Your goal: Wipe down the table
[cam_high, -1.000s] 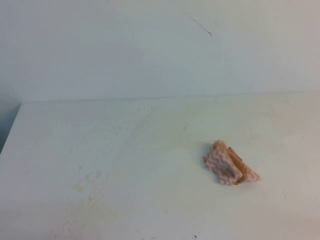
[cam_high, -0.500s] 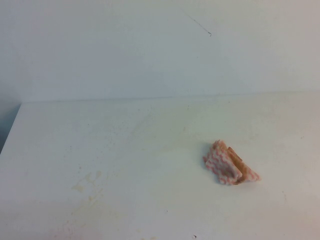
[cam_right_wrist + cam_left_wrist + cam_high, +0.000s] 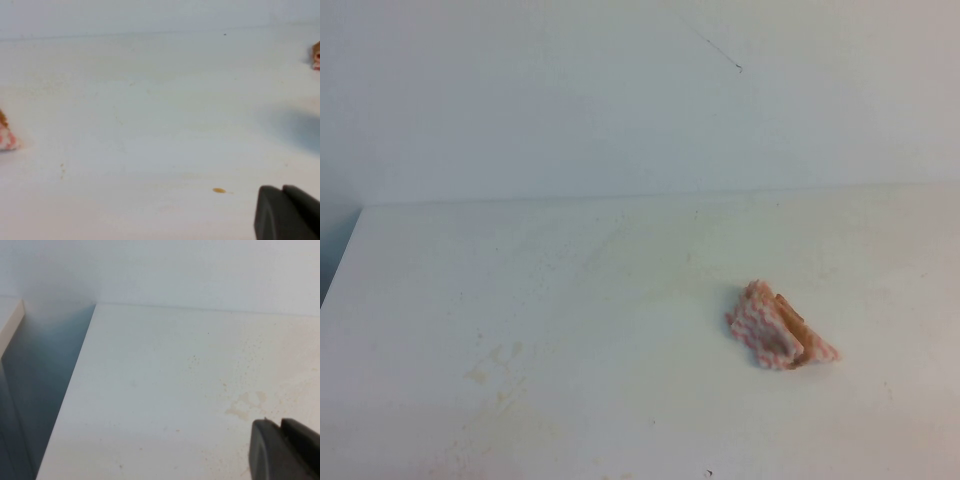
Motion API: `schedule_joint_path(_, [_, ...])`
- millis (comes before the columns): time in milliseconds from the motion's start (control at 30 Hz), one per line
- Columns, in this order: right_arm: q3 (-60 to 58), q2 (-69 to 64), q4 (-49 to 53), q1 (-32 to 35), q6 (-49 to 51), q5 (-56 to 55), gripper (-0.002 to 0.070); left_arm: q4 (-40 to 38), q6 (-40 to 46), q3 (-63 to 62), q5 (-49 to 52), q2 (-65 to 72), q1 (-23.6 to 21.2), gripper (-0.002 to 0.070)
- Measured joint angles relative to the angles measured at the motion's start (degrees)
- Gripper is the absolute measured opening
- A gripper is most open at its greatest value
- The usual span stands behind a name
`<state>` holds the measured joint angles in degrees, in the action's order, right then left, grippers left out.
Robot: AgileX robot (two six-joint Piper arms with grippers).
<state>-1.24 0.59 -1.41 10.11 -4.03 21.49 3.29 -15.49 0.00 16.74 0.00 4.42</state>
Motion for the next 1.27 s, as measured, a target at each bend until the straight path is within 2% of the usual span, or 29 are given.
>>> schedule_joint_path(300, [0.0,0.0,-0.13,-8.45,-0.13,0.0,-0.0002,0.0,0.0,0.0,0.0,0.0,0.0,-0.0004])
schedule_joint_path(1267, [0.0,0.0,-0.45,-8.74,-0.37,0.0,-0.0002,0.0,0.0,0.0,0.0,0.0,0.0,-0.0004])
